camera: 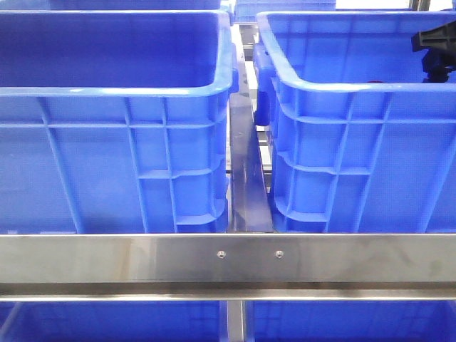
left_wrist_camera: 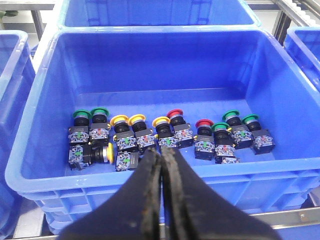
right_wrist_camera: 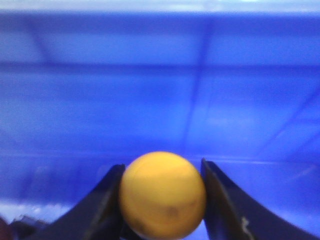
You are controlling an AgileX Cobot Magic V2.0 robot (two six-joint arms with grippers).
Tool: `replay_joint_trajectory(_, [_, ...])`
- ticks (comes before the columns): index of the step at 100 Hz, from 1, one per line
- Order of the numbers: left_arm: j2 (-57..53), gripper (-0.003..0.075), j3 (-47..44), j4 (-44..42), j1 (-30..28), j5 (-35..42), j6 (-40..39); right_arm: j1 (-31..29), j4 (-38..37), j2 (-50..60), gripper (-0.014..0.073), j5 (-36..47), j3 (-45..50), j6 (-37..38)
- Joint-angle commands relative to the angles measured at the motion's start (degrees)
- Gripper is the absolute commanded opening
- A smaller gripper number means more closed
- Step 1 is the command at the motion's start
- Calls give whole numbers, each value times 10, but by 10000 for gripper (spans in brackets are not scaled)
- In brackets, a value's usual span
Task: Pick red and yellow buttons and place in box
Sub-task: 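Move the right gripper with the yellow button over the crate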
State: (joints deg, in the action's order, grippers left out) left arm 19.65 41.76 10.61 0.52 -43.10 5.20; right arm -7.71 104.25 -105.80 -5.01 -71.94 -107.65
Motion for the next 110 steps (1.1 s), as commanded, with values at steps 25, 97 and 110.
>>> replay_joint_trajectory(25, [6, -19, 15, 7, -2, 42, -5, -9, 56, 14, 94, -5, -32, -33])
replay_joint_trajectory(97, [7, -19, 15, 13, -2, 42, -5, -9, 56, -34, 153, 29, -37, -42])
replay_joint_trajectory(110, [7, -19, 15, 13, -2, 42, -5, -9, 56, -32, 304, 40, -37, -42])
